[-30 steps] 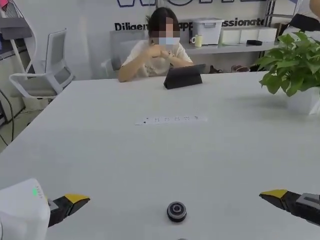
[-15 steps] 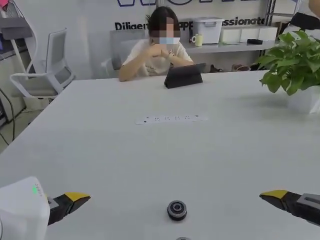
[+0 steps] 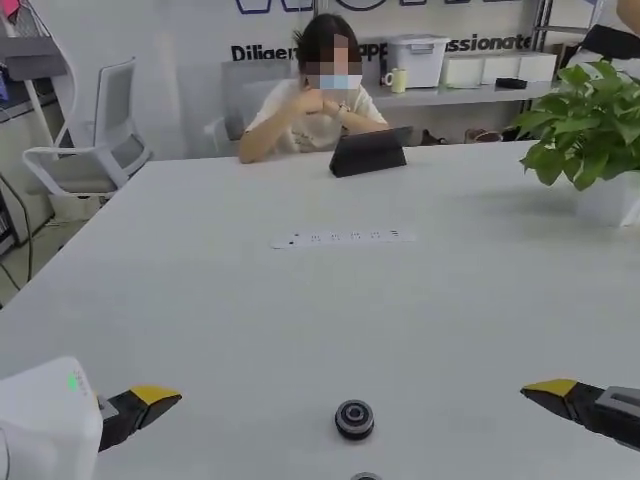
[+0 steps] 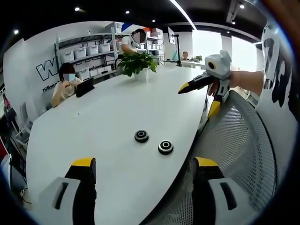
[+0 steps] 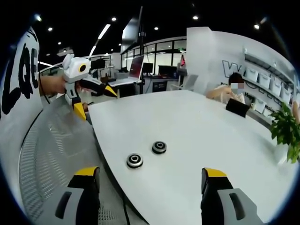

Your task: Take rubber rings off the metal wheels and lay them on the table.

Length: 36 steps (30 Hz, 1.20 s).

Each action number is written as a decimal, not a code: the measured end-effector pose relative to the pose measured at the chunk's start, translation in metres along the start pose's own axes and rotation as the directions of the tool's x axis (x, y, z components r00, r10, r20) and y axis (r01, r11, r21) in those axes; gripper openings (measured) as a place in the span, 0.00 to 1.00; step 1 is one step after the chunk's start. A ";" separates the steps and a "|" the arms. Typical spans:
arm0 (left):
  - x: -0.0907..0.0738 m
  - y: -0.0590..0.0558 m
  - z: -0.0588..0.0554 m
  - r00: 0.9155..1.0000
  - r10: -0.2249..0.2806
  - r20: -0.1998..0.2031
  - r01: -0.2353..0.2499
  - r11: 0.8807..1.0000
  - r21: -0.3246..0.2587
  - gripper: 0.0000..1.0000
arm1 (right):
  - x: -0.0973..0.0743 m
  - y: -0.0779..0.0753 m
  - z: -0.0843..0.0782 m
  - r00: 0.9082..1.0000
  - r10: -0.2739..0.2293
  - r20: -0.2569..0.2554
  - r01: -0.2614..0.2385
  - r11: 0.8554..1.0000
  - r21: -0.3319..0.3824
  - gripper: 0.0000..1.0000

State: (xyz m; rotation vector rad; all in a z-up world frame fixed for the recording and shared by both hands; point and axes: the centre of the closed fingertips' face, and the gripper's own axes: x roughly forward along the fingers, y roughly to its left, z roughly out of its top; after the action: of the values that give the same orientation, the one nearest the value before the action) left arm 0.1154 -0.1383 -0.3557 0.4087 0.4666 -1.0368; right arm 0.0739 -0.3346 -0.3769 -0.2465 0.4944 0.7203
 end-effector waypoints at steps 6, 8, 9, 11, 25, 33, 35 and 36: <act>0.000 0.000 0.002 1.000 -0.002 0.003 0.002 1.000 0.002 0.83 | 0.000 0.000 0.000 1.000 0.000 0.002 0.000 1.000 -0.002 0.88; 0.001 0.000 0.002 1.000 -0.006 0.005 0.006 1.000 -0.002 0.83 | 0.000 -0.001 0.001 1.000 0.000 0.002 0.000 1.000 -0.002 0.87; 0.001 0.000 0.003 1.000 -0.009 0.007 0.009 1.000 -0.004 0.83 | 0.000 -0.001 0.001 1.000 0.000 0.004 0.000 1.000 -0.003 0.87; 0.001 0.000 0.004 1.000 -0.010 0.012 0.010 1.000 -0.002 0.82 | 0.000 -0.002 0.002 1.000 0.000 0.006 0.000 1.000 -0.005 0.87; 0.006 0.003 0.013 0.999 -0.037 0.021 0.036 0.999 0.019 0.79 | 0.003 -0.010 0.005 1.000 0.004 0.004 -0.004 1.000 -0.031 0.82; 0.014 0.002 0.020 0.998 -0.060 0.027 0.058 0.997 0.042 0.76 | 0.007 -0.013 0.009 1.000 0.014 0.008 -0.013 0.999 -0.040 0.78; 0.017 0.002 0.022 0.997 -0.068 0.029 0.067 0.997 0.047 0.76 | 0.008 -0.014 0.009 1.000 0.014 0.006 -0.014 0.999 -0.043 0.78; 0.018 0.002 0.023 0.997 -0.072 0.029 0.071 0.996 0.048 0.75 | 0.009 -0.015 0.009 1.000 0.015 0.005 -0.015 0.999 -0.044 0.78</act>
State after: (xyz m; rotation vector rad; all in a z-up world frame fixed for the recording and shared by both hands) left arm 0.1290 -0.1629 -0.3464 0.4200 0.4326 -1.1234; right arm 0.0926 -0.3369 -0.3730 -0.2818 0.4760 0.7468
